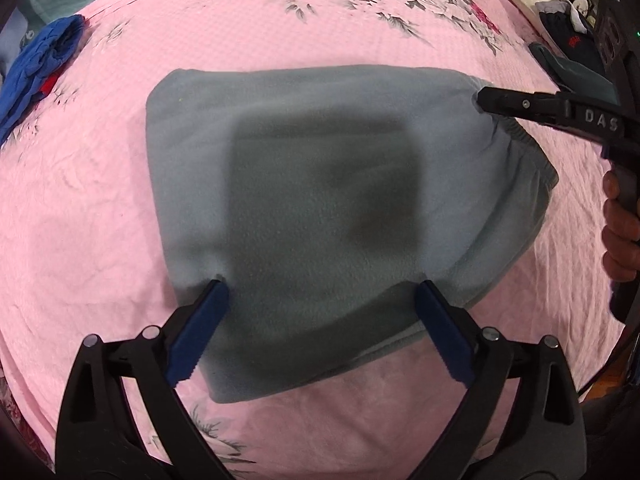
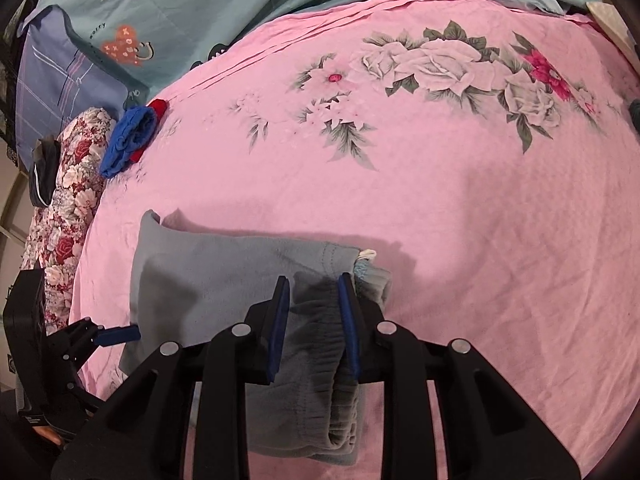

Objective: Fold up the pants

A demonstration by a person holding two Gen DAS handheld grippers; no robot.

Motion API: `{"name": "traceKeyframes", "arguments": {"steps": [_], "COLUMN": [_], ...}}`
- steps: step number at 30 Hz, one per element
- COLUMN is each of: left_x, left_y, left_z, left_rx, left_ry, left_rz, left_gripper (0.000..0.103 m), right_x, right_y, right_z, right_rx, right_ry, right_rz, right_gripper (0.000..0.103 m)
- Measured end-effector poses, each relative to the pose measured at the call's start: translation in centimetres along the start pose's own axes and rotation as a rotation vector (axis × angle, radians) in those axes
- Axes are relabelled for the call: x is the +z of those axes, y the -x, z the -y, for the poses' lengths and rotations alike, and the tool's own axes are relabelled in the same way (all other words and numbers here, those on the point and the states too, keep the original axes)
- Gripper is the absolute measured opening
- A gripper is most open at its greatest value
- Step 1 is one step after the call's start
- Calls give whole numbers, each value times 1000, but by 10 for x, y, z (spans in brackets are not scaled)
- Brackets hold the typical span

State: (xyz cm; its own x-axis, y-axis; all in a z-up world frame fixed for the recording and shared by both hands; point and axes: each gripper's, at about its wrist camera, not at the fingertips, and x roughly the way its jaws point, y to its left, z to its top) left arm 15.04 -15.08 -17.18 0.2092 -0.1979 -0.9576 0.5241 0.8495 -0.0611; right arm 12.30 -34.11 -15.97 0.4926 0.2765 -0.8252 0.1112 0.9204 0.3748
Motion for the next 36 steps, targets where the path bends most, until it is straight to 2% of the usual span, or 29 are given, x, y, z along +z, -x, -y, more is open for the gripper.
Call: {"name": "traceKeyframes", "arguments": {"steps": [4,7,10,12,13,16,23,25,27,28,29,32,36], "left_x": [-1,-5,-7,-8,-9,-10,-9,-10,-12,-13,-14,-23,-31], "left_y": [-2,-4,-3,-2,-2,-2,-2,-1,0,3,9,37,47], "left_z": [2,1,-1,-1,-1,-1,1,1,1,1,3,5,-6], "left_rx": [3,10,8,8,8,13,11,11,20,38,65,141,120], "left_ry": [-12,-24,-22,-24,-25,-34,-41,-48,-49,-55,-65,-109,-87], "left_rz": [11,16,17,18,19,19,20,25,23,28,44,157,184], "left_gripper": [100,101,101,101,101,101,101,101,101,101,101,101,101], "right_x": [-10,-31,-53,-67,-77,-86,-90,-95,-96,-94,-92,-80,-47], "right_y": [38,50,45,32,23,23,24,20,27,34,42,75,93], "right_z": [-29,-41,-39,-27,-18,-14,-8,-7,-5,-8,-11,-29,-61], "right_rx": [11,47,6,-37,-26,2,21,-26,-31,-79,-94,-42,27], "right_ry": [51,53,38,1,-24,-44,-73,-75,-81,-76,-60,-3,95], "right_rz": [46,42,-5,-64,-98,-73,-79,-129,-121,-125,-105,-20,52], "right_gripper": [29,29,29,29,29,27,26,29,27,28,29,29,29]}}
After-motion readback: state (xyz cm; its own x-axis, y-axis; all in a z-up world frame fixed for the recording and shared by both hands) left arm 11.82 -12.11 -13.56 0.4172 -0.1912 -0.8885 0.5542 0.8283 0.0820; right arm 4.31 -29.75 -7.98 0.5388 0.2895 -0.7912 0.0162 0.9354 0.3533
